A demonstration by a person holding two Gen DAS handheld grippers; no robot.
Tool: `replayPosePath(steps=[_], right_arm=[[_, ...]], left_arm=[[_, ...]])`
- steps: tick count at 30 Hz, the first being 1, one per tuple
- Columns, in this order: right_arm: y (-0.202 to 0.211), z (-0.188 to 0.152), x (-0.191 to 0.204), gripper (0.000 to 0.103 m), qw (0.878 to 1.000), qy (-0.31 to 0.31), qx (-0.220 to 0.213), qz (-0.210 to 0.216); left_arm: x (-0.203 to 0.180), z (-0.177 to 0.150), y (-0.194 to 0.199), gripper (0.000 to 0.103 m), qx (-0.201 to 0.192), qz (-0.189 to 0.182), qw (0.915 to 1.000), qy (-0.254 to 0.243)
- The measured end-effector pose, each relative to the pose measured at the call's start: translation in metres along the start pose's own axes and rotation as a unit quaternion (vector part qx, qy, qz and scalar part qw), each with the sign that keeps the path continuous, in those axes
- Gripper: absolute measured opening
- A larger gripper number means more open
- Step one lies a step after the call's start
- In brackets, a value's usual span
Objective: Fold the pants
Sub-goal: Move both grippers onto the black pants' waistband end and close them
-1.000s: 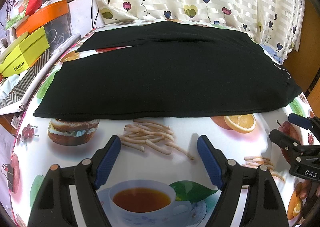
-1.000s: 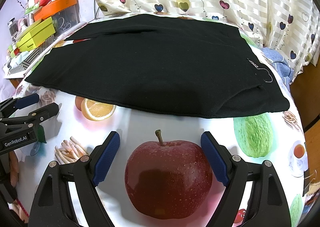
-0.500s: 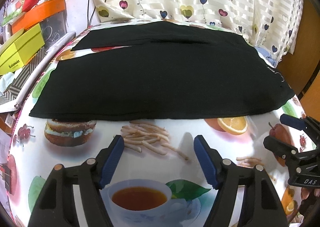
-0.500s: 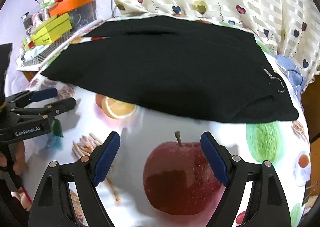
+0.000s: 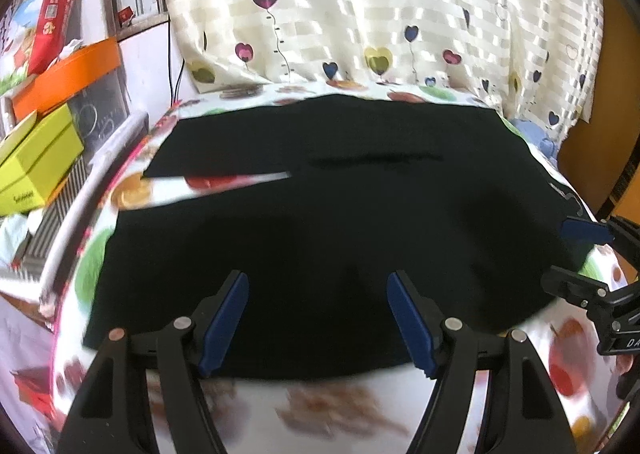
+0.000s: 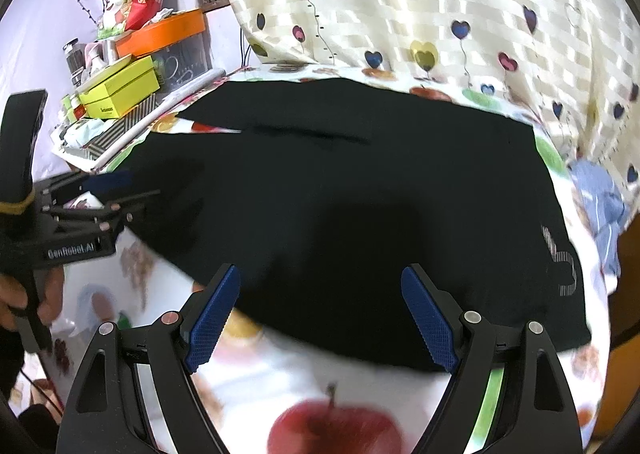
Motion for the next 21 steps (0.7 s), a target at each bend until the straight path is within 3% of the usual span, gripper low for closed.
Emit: replayPosePath(steps=[14,21], right_arm=[[-0.081,0.079,-0.059,0.083,1.000,0.028,0.008,0.012],[-0.133,0.114,-0.106,0.083,0.999,-0.003,0.026,0.020]], left_arm=[[0.067,0.083,-0.094,0.074,0.000,0.025,0.9997,0.004],[0.091,0.115,-0.153,0.074,0.025,0.031,0.9992,0.008]])
Point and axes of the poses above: each gripper's, at about its wrist camera, not at the fingertips, and y roughly against the way its jaws point, x to its left, z to its top, the point moved 9 cm from there along -y, roughly the way its jaws point, and after that the axes turned 7 degrees about -x, right-handed, at the moved point
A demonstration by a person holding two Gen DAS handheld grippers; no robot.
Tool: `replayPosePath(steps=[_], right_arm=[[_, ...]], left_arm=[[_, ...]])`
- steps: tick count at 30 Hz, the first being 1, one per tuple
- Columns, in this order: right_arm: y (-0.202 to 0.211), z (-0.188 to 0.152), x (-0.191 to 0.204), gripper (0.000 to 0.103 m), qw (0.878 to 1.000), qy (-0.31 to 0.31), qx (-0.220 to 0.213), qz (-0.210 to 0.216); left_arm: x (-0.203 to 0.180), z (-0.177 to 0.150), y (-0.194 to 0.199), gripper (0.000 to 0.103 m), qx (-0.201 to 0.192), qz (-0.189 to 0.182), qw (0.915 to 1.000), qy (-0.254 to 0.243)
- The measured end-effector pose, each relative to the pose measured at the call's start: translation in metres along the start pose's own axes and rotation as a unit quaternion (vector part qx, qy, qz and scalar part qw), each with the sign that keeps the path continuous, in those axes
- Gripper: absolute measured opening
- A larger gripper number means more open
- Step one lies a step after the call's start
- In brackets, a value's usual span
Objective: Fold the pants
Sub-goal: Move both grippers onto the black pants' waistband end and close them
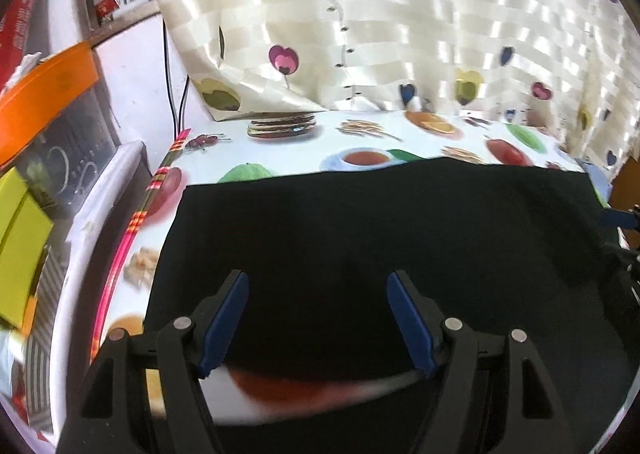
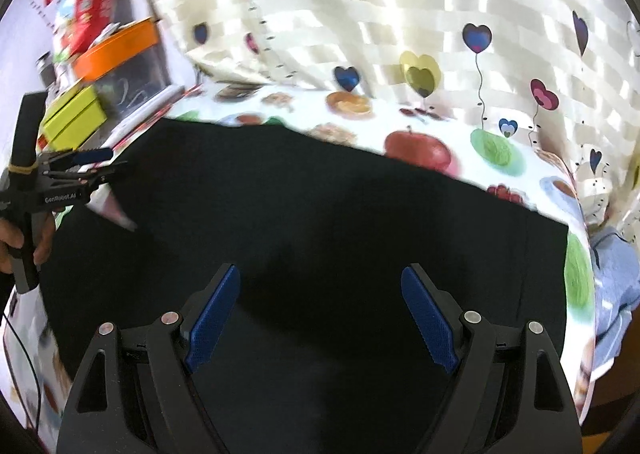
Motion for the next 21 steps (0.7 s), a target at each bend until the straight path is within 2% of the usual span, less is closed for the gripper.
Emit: replayPosePath(steps=[7,12,21], right_arm=[[-0.046,0.031,-0.039,0.083,1.000,0.017,0.023,-0.001],[-0.076,0.044,-0.056,0.083,0.998,0.041,0.039,0.006],[-0.112,0.037,-0.066,0.083,0.993,0.076,0.084,0.016]], left_arm=[[0.015,0.020,-0.048,0.074,0.018,0.014,0.9996,-0.019],[0.010,0.033,-0.070,0.074,0.017,-0.001,0.9989,-0.044],[-0.001,0.038,-0.102,0.077,0.032,-0.022,0.9961,-0.079]])
Point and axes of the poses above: each gripper's, at about its wrist camera, not at the fingertips, and y roughly against the way its jaws point, x to its left, z to its top, the point moved 9 cm from there along -y, roughly the way its jaws point, and after that the axes turned 7 degrees about -x, right-handed, at the moved point
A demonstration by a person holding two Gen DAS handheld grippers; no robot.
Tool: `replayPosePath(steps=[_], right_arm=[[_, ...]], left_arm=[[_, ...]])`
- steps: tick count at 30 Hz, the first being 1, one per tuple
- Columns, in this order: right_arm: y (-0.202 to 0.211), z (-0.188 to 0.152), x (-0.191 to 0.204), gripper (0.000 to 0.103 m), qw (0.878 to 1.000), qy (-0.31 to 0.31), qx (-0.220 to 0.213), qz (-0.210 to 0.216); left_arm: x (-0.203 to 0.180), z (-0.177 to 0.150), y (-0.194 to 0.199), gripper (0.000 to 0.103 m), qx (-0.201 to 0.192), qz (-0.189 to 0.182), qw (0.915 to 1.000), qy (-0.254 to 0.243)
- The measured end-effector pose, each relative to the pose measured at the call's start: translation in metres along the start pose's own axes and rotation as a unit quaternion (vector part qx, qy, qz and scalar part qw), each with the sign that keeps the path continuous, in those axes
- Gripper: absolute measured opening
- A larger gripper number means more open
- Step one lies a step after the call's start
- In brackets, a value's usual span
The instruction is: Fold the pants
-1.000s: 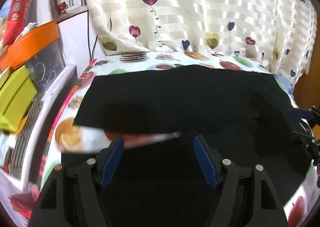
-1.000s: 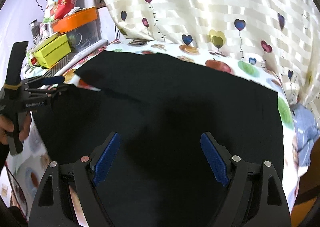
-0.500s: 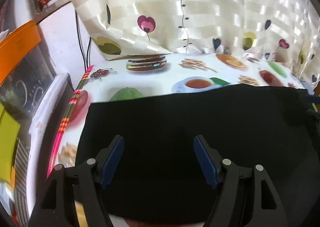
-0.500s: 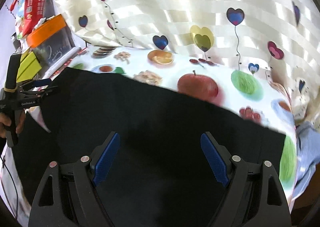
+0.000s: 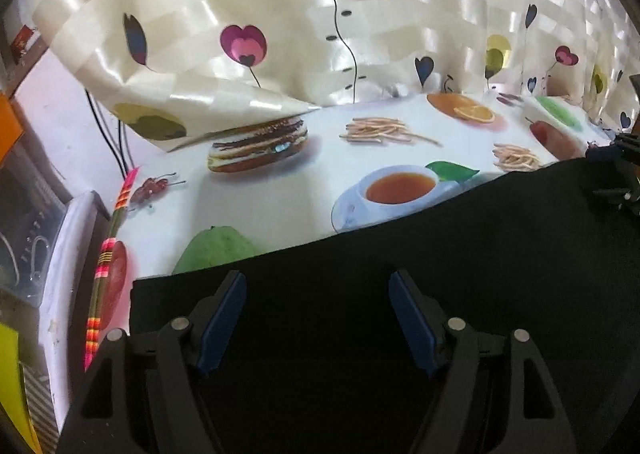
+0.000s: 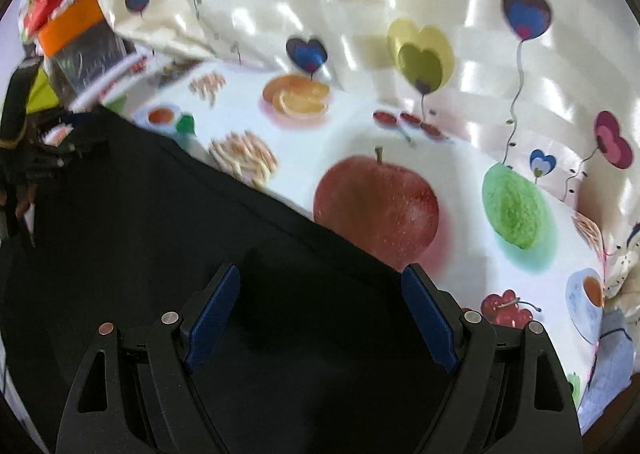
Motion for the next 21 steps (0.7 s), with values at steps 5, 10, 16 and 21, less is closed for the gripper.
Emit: replayPosePath(steps=[5,10,16,21], right_arm=[[-0.001,0.000,-0.002,0.083,1.000,-0.006,-0.008,0.009],[0.003,0.001,0.000,0.057,1.000,0.002,-0.014,0.014],[0.008,0.005,0.009,0.014,0.999,0.028,-0.016,-0.002],[0.016,0.008,0.014,0.012,0.998,0.042,-0.024,-0.029]], left_arm=[[0.003,-0.003,-0.002,0.080,-0.004,-0.018,0.9997,0.019],[-0.006,-0.004,0.003,0.057,-0.004,-0.033,0.9994,0.008],[-0.037,-0.003,0.008,0.005,-0.011,-0.036,0.9987,-0.034],[-0.035,-0.001,0.011,0.004,-0.014,-0.024,0.9993,-0.025]])
Point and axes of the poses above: each gripper's, at about its wrist camera, not at the fingertips, and y roughly against the way its jaws point, x to its left, z to its top, the point moved 9 cm from there along -y, roughly the way its jaws point, and after that the axes turned 7 degrees about -x, right-handed, at the moved point
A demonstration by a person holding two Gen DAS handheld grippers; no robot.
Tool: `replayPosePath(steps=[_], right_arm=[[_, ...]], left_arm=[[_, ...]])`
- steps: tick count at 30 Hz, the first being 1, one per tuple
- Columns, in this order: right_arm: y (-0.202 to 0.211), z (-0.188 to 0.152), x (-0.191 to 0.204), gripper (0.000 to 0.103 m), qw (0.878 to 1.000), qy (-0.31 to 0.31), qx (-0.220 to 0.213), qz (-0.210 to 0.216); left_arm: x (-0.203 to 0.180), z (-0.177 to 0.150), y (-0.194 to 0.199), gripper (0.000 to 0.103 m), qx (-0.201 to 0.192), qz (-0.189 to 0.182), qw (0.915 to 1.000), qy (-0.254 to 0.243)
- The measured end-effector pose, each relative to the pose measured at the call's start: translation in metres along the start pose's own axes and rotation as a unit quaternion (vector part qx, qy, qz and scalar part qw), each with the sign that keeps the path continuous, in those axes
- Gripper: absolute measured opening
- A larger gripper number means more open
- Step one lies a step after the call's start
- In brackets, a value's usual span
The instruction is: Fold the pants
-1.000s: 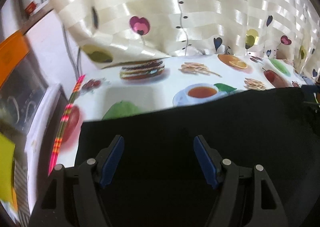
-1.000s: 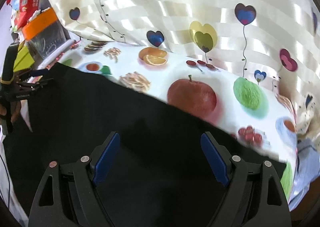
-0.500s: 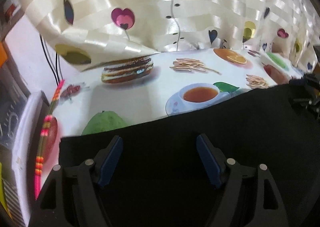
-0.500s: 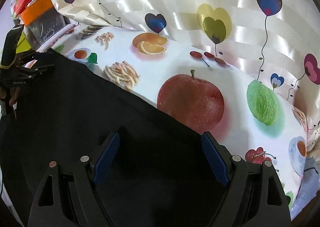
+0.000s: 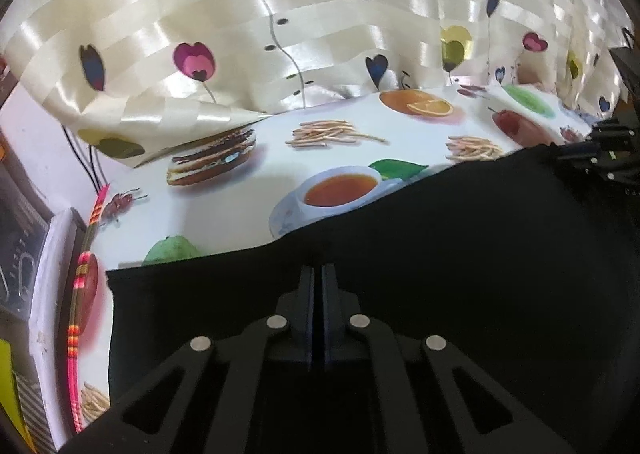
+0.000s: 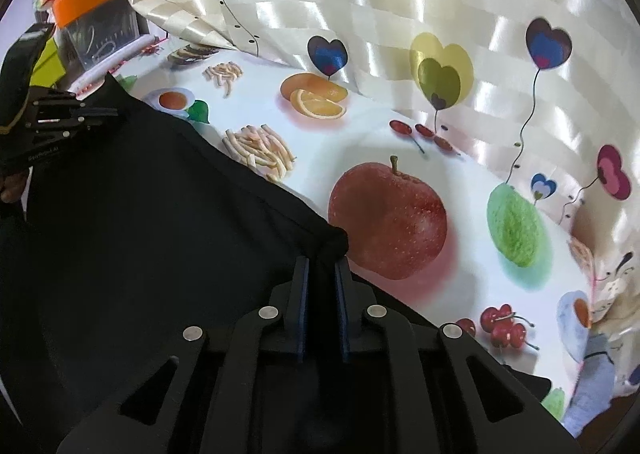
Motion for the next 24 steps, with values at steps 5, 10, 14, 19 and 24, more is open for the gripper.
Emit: replayPosePath(steps=[5,10,14,19,24], right_arm=[[0.029,0.008,0.007,0.011,1.000,0.005,-0.030,-0.006],[0.068,0.010,0.025,0.011,0.998,0.019,-0.061,-0.016],[0.107,0.006,0.041,0.011,0.996,0.023,-0.088,-0.021],[0.157,-0.011,0.068,0.011,0.993,0.027,-0.114,-0.022],[0.194,-0.050,0.099,0.011,0.992,0.016,-0.123,-0.018]], left_arm=[[0.001,0.005,0.023,0.004,-0.031,0.002,0.9994,0.013],[-0.001,0.009,0.069,0.004,-0.074,-0.003,0.9968,0.030],[-0.005,0.006,0.114,0.004,-0.105,-0.014,0.9935,0.041],[-0.017,-0.013,0.167,0.004,-0.135,-0.034,0.9887,0.056],[-0.041,-0.050,0.208,0.004,-0.147,-0.054,0.9858,0.061]])
Point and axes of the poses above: each gripper's, at about its wrist camera, not at the fingertips, and y roughly against the way its jaws point, x to its left, z to its top, the point moved 9 cm from there along -y, roughly the way its jaws point, and after that the axes turned 7 degrees about -x, right-handed, at the moved point
